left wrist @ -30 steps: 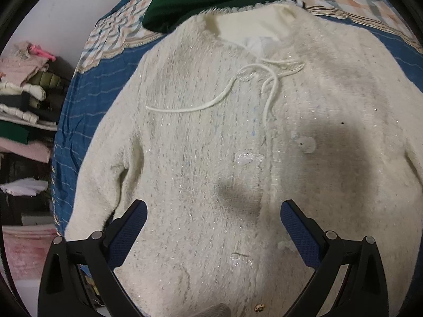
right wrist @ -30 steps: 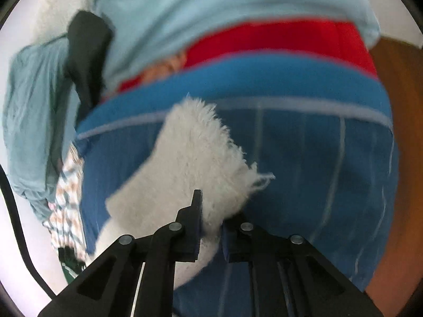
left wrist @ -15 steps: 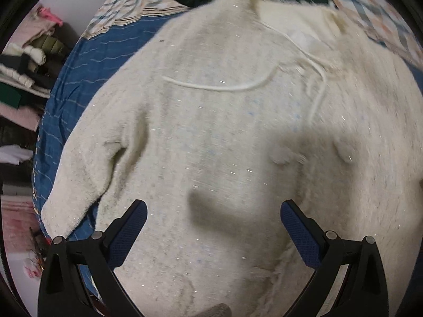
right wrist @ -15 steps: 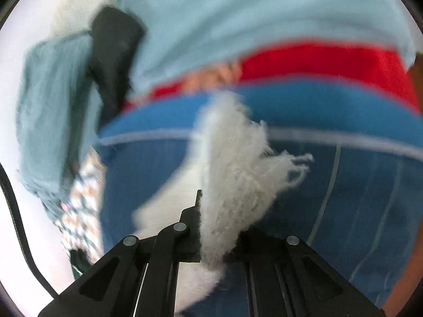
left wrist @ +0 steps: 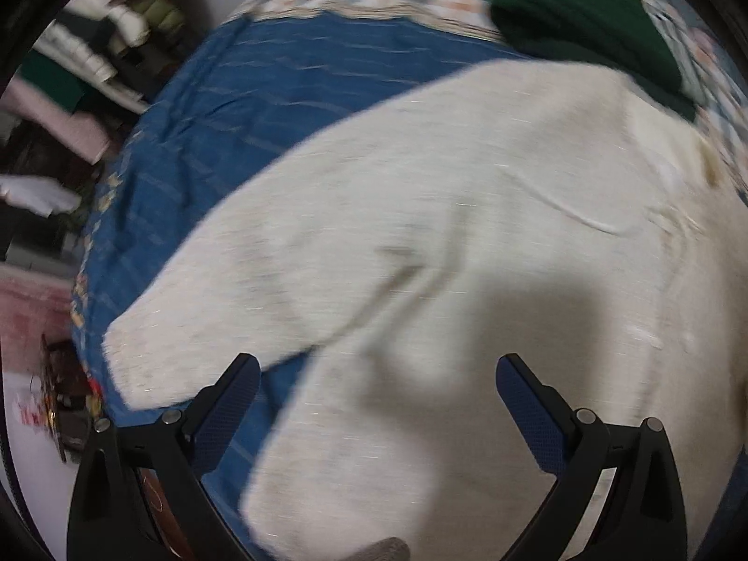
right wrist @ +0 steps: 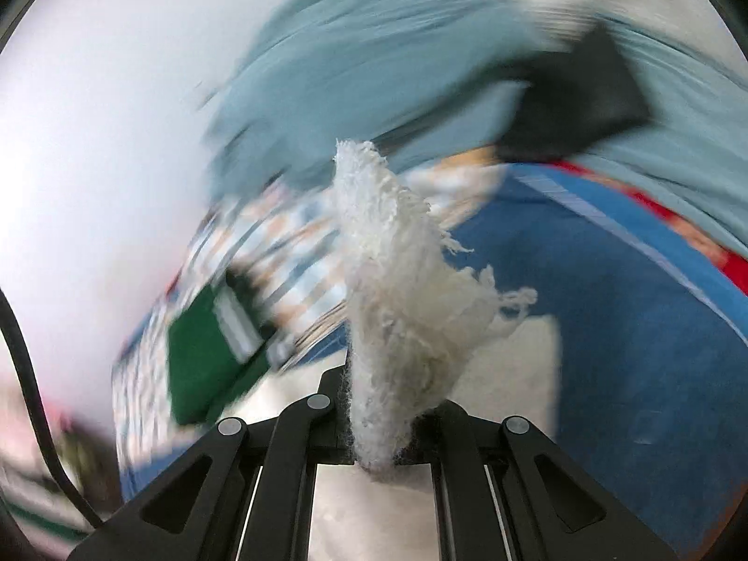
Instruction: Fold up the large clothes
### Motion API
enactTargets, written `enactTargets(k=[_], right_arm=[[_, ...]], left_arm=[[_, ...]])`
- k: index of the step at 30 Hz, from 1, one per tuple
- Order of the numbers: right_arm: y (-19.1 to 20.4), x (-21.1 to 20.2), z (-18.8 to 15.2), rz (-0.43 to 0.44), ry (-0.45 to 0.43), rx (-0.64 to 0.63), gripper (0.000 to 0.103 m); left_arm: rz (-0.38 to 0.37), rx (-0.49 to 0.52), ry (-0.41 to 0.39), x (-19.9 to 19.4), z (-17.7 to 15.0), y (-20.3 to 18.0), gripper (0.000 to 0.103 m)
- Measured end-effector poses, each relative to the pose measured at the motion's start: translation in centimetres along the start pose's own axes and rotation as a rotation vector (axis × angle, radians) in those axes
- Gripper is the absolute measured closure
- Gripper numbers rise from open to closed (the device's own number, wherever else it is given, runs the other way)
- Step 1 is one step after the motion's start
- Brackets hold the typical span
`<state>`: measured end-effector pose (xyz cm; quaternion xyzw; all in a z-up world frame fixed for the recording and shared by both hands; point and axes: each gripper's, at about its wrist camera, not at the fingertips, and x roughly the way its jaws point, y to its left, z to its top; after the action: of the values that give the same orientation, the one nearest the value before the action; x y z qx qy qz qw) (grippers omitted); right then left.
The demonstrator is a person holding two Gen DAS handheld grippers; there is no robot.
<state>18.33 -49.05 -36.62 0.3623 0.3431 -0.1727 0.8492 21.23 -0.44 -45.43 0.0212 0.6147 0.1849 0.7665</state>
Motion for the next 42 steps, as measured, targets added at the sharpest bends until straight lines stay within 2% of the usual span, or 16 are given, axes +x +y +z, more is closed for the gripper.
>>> enactTargets(k=[7,11,14,15,17,18,19,23,28,30,32,34,36,38,40,42], right_arm=[[20.1,11.6,-15.8,0.139,0.268,-0.563,0.096],[24.8,16.5,-27.6,0.108,0.396,-0.838,0.096],[25.0,19.7,-34.5,-0.001,0.554,-0.992,0.091],[24.7,19.9,-35.0,-0.013,0.567,-1.006,0.089],[24.4,19.2,-35.0,0.037,0.589,-1.002,0.067],[24.2,18.5,-34.3,0.1,0.645,-0.954,0.042],[23.8,17.3,-33.4,0.174,0.693,-0.892,0.03],[21.6,11.4,-29.7,0.301,0.711,-0.785,0.03],[19.0,10.9,-27.0,0.245,0.753,-0.707,0.03],[19.0,12.9,-26.3,0.202,0.76,-0.686,0.03],[18.6,14.9,-25.7,0.18,0.774,-0.632,0.031],[18.9,16.7,-24.9,0.157,0.769,-0.592,0.033],[18.8,17.4,-24.5,0.138,0.764,-0.548,0.037],[18.8,18.3,-24.7,0.142,0.768,-0.47,0.047],[19.3,19.4,-25.3,0.142,0.782,-0.434,0.067],[20.2,20.7,-26.4,0.142,0.786,-0.428,0.068]], left_arm=[[0.079,-0.195,0.064,3.2,-1.9,10.2,0.0],[0.117,-0.287,0.101,4.4,-3.9,14.9,0.0],[0.121,-0.357,0.146,5.6,-5.5,17.9,0.0],[0.117,-0.378,0.16,5.7,-6.0,18.6,0.0],[0.069,-0.45,0.194,6.4,-7.2,20.4,0.0],[0.037,-0.489,0.21,6.7,-7.7,21.0,0.0],[-0.017,-0.55,0.227,7.3,-8.4,22.0,0.0],[-0.211,-0.764,0.275,9.9,-10.6,24.5,0.001],[-0.42,-1.005,0.226,14.6,-9.6,27.3,0.003],[-0.399,-1.059,0.209,16.4,-8.3,28.7,0.004],[-0.353,-1.088,0.197,17.3,-6.9,29.7,0.015],[-0.298,-1.08,0.17,17.6,-5.3,30.5,0.058],[-0.269,-1.038,0.147,17.8,-3.3,31.4,0.083],[-0.248,-1.002,0.102,17.4,-1.5,32.2,0.087],[-0.234,-0.963,0.055,16.6,0.1,32.8,0.089],[-0.217,-0.924,0.011,15.3,1.6,32.7,0.089]])
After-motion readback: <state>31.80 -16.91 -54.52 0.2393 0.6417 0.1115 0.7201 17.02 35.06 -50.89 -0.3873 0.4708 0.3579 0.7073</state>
